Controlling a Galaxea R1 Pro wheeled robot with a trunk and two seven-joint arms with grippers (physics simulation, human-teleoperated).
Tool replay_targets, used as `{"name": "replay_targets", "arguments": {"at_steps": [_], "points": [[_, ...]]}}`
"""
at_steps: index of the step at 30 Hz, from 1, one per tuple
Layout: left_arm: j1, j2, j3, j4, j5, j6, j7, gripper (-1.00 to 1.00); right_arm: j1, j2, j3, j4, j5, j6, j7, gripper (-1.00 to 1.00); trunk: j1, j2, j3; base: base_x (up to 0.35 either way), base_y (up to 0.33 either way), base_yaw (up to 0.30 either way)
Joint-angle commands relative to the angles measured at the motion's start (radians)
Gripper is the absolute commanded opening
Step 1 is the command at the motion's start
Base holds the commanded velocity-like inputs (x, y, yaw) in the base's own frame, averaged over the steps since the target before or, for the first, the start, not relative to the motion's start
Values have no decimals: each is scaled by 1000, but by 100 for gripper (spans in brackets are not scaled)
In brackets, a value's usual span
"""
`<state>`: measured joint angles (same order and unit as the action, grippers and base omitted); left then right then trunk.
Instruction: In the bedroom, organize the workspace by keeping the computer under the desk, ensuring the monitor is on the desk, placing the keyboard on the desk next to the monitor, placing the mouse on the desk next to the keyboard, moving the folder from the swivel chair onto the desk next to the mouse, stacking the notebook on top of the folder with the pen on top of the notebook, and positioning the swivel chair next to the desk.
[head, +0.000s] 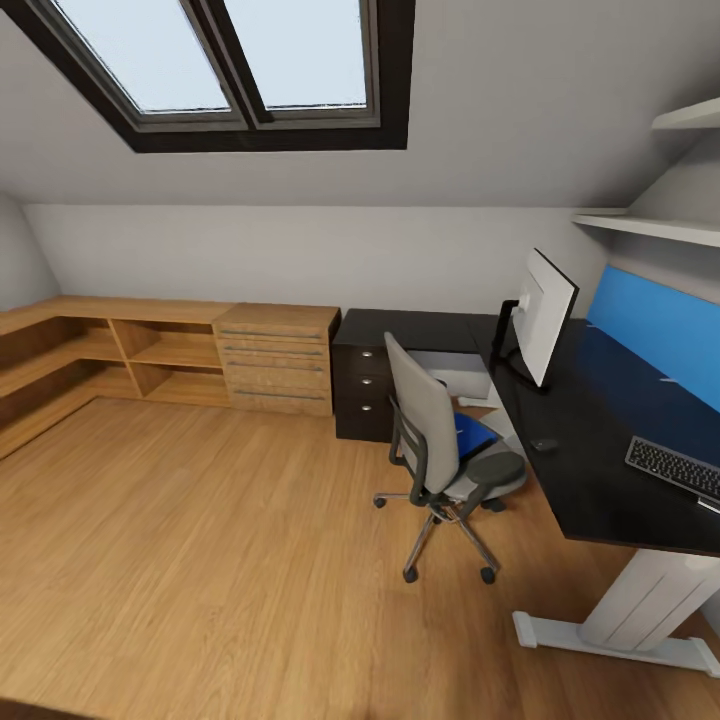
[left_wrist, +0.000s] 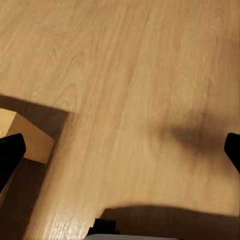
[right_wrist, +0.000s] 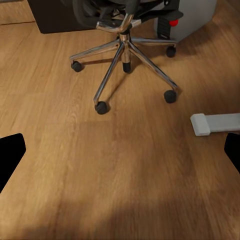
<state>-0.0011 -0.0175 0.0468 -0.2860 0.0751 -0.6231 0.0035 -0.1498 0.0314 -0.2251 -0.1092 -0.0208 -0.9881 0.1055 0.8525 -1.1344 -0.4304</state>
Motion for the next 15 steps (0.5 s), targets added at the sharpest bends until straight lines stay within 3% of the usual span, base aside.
{"name": "replay_targets", "arguments": {"at_steps": [1, 4, 5, 6, 8, 9, 10, 11, 12, 13, 15], "points": [[0, -1, 3, -1, 8, -6, -2, 100, 0, 0, -8, 0, -2, -2, 10, 100, 4, -8, -4, 0, 0, 0], [0, -2, 1, -3, 26, -11, -2, 100, 0, -1, -9, 0, -3, -2, 9, 100, 15, -29, -13, 0, 0, 0], [0, -23, -1, -177, 44, 72, 11, 100, -1, -3, -11, -8, -6, 1, 5, 100, 19, -36, -17, 0, 0, 0], [0, -28, -1, -207, 44, 106, 18, 100, -1, -3, -11, -12, -6, 4, 5, 100, 23, -43, -20, 0, 0, 0], [0, -38, -2, -319, 45, 238, 45, 100, -7, -2, -12, -38, -7, 20, 2, 100, 31, -57, -26, 0, 0, 0], [0, -51, -3, -552, 46, 507, 81, 100, -41, 0, -12, -120, -7, 118, -21, 100, 35, -64, -29, 0, 0, 0], [0, -56, -4, -604, 46, 562, 85, 100, -49, 1, -12, -143, -7, 150, -30, 100, 38, -71, -32, 0, 0, 0], [0, -69, -5, -710, 46, 669, 92, 100, -66, 1, -13, -196, -7, 226, -52, 100, 42, -78, -35, 0, 0, 0], [-11, -127, -10, -1009, 45, 934, 102, 100, -112, 2, -10, -430, -8, 551, -146, 100, 46, -85, -39, 0, 0, 0], [-32, -142, -18, -1074, 45, 996, 104, 100, -128, 3, -8, -517, -7, 679, -180, 100, 50, -92, -42, 0, 0, 0], [-63, -152, -32, -1115, 45, 1046, 106, 100, -150, 3, -6, -597, -7, 814, -212, 100, 58, -106, -48, 0, 0, 0]]}}
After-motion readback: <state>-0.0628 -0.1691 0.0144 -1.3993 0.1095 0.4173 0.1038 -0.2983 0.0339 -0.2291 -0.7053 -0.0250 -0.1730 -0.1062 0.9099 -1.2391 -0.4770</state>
